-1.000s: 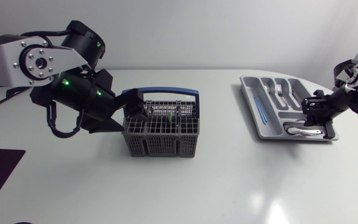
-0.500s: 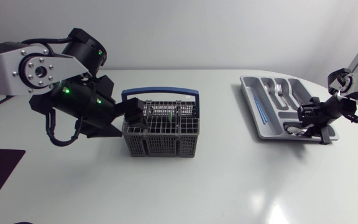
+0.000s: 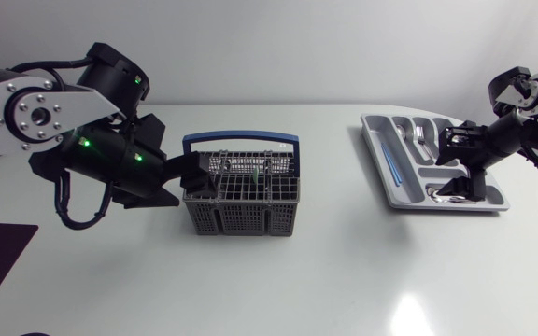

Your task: Unload the cutlery basket into the drawer organizer.

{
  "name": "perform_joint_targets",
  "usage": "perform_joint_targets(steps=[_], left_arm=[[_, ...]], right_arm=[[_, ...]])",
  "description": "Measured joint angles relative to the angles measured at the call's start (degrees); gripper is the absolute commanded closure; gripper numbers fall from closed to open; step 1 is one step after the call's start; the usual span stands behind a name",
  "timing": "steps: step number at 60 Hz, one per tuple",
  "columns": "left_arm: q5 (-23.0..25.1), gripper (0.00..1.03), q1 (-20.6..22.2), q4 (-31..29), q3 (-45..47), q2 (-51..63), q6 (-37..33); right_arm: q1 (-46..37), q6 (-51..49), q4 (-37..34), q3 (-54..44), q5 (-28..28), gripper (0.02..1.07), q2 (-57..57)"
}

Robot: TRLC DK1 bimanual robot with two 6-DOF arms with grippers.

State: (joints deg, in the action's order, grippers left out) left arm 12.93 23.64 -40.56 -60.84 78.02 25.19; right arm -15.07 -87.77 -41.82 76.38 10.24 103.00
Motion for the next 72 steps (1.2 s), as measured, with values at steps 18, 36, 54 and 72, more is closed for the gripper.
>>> perform_joint_targets(steps=[18, 36, 54, 72], left_arm=[[0.0, 0.05, -0.2, 1.4, 2.8, -1.2, -1.7], [0.0, 0.05, -1.1, 2.8, 4.4, -1.9, -3.1], [0.0, 0.05, -1.4, 4.1, 5.9, -2.6, -3.4], [0.0, 0.05, -1.8, 6.1, 6.1, -2.7, -4.3]], right_arm=[[16.1, 17.2, -1.5, -4.9, 4.6, 0.06, -11.3], [30.0, 37.8, -1.2, -4.9, 6.1, 0.06, -13.5], [36.0, 55.6, -3.4, 5.4, 12.7, 0.06, -9.4], [41.0, 66.5, -2.0, 6.6, 13.9, 0.07, -8.7]])
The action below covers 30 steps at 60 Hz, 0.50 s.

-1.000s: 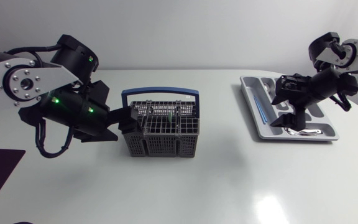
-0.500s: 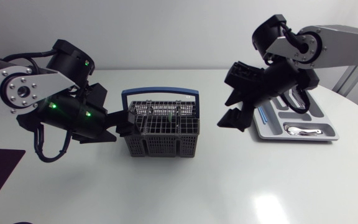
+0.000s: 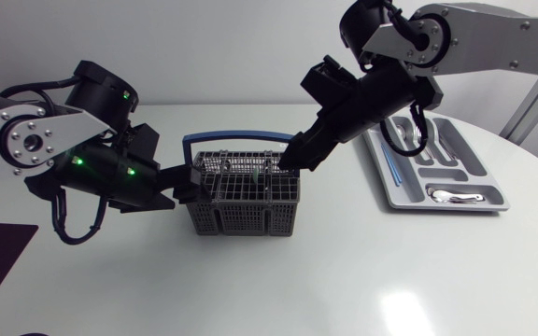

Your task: Unload the cutlery basket into the drawer organizer.

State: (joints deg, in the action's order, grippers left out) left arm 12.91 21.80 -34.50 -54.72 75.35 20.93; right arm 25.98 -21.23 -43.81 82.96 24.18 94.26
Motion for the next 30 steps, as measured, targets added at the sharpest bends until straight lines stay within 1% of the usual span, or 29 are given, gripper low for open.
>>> perform_joint_targets(steps=[4, 12, 25, 30], left_arm=[[0.0, 0.05, 0.0, 0.2, 0.0, 0.0, 0.0], [0.0, 0.05, 0.0, 1.5, 0.0, 0.0, 0.0], [0.0, 0.05, 0.0, 2.9, 0.1, 0.0, -1.6], [0.0, 0.05, 0.0, 3.3, 0.4, 0.0, -2.3]], right_arm=[[0.9, 2.9, 0.5, 0.0, -0.7, 0.07, 0.0], [3.6, 10.7, 3.7, -0.5, -6.1, 0.07, -0.2], [7.3, 18.4, 4.9, -0.8, -6.7, 0.07, -0.3], [8.6, 21.3, 6.2, -1.9, -7.8, 0.07, -1.1]])
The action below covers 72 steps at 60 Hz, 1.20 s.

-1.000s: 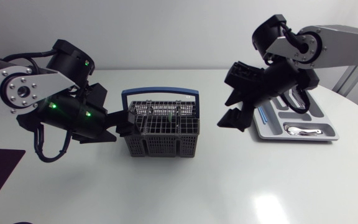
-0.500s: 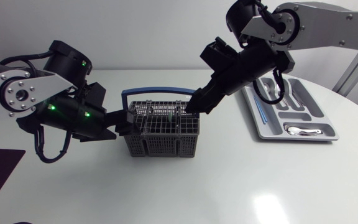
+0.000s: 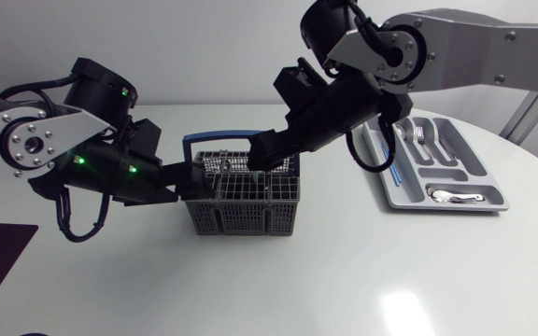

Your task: Unload the cutlery basket into the drawer organizer.

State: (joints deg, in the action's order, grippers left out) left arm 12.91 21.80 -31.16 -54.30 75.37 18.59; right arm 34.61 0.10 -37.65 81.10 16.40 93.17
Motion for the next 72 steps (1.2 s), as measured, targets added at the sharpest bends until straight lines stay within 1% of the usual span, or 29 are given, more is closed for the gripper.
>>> perform_joint_targets(steps=[16, 29, 41, 48, 54, 62, 67, 72], left_arm=[[0.0, 0.05, -1.7, 0.5, 0.9, 0.0, -2.7], [0.0, 0.05, -2.5, 1.6, 3.0, 0.0, -4.4], [0.0, 0.05, -2.9, 3.0, 4.1, 0.0, -5.9], [0.0, 0.05, -2.9, 4.7, 4.5, 0.0, -7.3], [0.0, 0.05, -2.9, 6.3, 4.9, 0.0, -8.8], [0.0, 0.05, -2.9, 9.2, 6.1, 0.0, -10.9], [0.0, 0.05, -2.9, 10.7, 7.0, 0.0, -12.3], [0.0, 0.05, -2.7, 12.2, 8.0, 0.0, -13.9]], right_arm=[[2.3, 7.9, 0.6, -1.6, -6.2, 0.07, -1.4], [5.6, 16.3, 3.5, -4.2, -6.2, 0.07, -1.4], [7.9, 18.2, 7.1, -6.8, -10.4, 0.07, -1.2], [8.0, 19.3, 9.2, -7.3, -11.4, 0.07, -0.2], [8.0, 21.0, 9.9, -8.0, -11.9, 0.12, 0.8], [8.1, 24.0, 11.8, -9.4, -12.1, 0.13, 1.5], [8.1, 25.3, 13.2, -10.1, -12.3, 0.17, 1.7], [8.1, 26.2, 14.5, -10.5, -12.5, 0.18, 1.7]])
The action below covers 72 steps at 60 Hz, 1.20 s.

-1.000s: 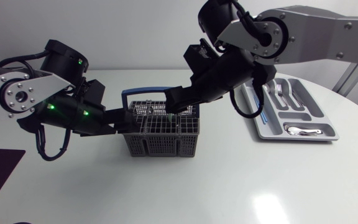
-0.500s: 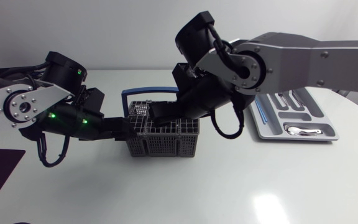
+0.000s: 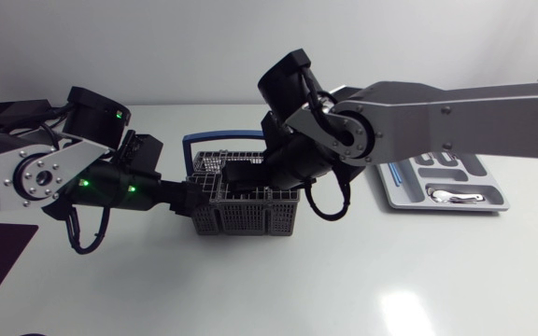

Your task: Unload the cutlery basket into the drawer organizer.

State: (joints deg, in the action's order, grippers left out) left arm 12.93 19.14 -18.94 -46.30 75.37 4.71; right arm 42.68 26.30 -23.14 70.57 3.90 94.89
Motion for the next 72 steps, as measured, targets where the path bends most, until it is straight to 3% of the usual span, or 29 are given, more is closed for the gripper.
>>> perform_joint_targets(steps=[17, 25, 34, 40, 56, 69, 72], left_arm=[[0.0, 0.05, 1.6, 2.6, 0.7, 0.0, -3.3], [0.0, 0.05, 1.8, 4.0, 1.4, 0.0, -3.9], [0.0, 0.05, 1.8, 4.9, 1.8, 0.0, -4.8], [0.0, 0.05, 1.8, 5.4, 2.0, 0.0, -5.1], [0.0, 0.05, 1.8, 6.6, 2.7, 0.0, -6.1], [-0.1, 0.05, 1.9, 7.6, 3.3, 0.0, -6.3], [-0.2, 0.05, 1.9, 8.0, 3.4, 0.0, -6.3]], right_arm=[[0.0, 2.1, 6.0, -1.4, -2.8, 0.42, 0.2], [0.0, 2.9, 8.2, -1.9, -4.7, 0.44, 1.6], [0.0, 3.6, 10.1, -2.7, -7.4, 0.57, 3.1], [0.4, 3.8, 11.8, -3.2, -9.7, 0.58, 3.1], [1.5, 3.7, 15.5, -4.3, -11.9, 0.83, 3.9], [1.5, 3.7, 16.3, -4.7, -13.6, 0.83, 4.3], [1.5, 3.7, 16.8, -4.7, -14.0, 0.89, 4.6]])
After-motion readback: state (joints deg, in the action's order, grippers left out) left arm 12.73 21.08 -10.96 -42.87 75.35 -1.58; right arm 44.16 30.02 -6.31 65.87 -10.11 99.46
